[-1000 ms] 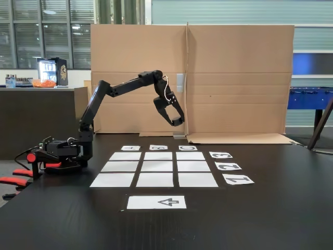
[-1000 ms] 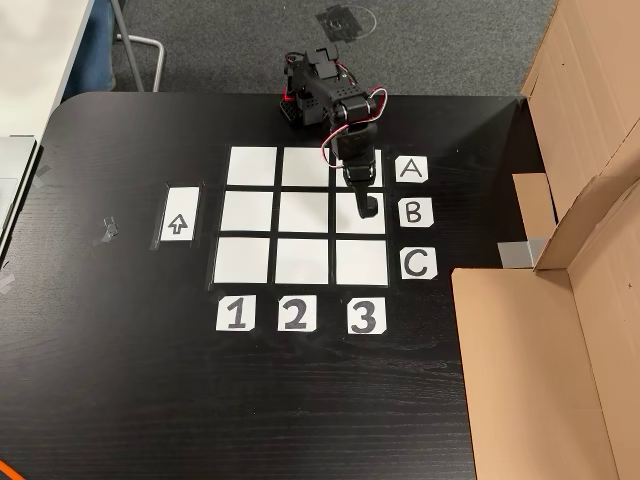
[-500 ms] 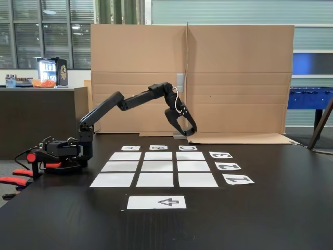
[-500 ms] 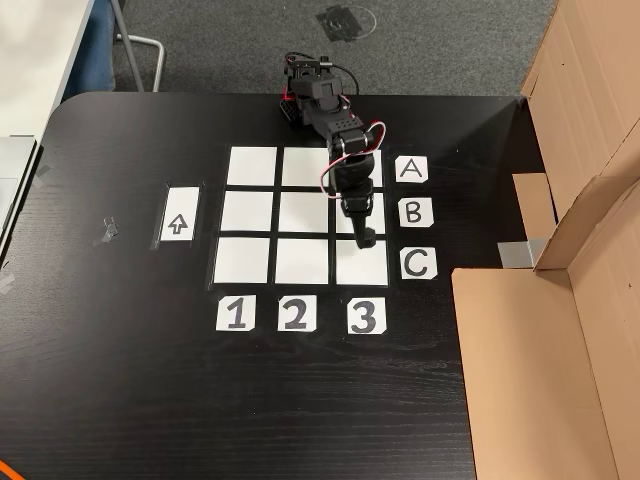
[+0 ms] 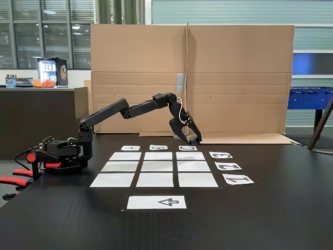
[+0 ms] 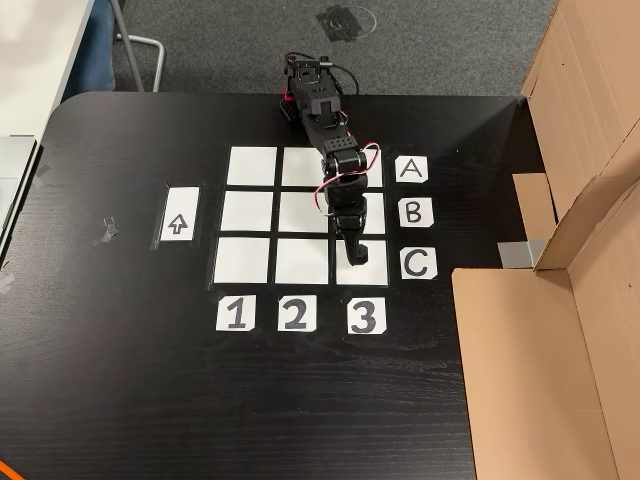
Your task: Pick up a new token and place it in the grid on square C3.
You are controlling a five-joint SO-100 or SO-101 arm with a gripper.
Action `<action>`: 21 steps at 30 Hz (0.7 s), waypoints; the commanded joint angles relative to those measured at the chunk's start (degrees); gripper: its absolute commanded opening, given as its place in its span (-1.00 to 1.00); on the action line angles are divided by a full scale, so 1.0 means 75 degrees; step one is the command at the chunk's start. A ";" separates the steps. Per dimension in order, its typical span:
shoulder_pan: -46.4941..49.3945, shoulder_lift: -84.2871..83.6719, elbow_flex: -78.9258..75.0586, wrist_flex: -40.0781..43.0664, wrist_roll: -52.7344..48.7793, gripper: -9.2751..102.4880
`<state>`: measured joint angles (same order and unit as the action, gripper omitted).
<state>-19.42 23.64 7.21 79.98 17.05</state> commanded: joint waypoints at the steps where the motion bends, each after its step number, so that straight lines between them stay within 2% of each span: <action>1: 0.0023 -0.0082 -0.0527 -0.0105 -0.0082 -0.84; 21: -0.0469 -0.0445 -0.0867 -0.0305 -0.0164 -0.84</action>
<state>-22.41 19.60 2.99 78.31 16.44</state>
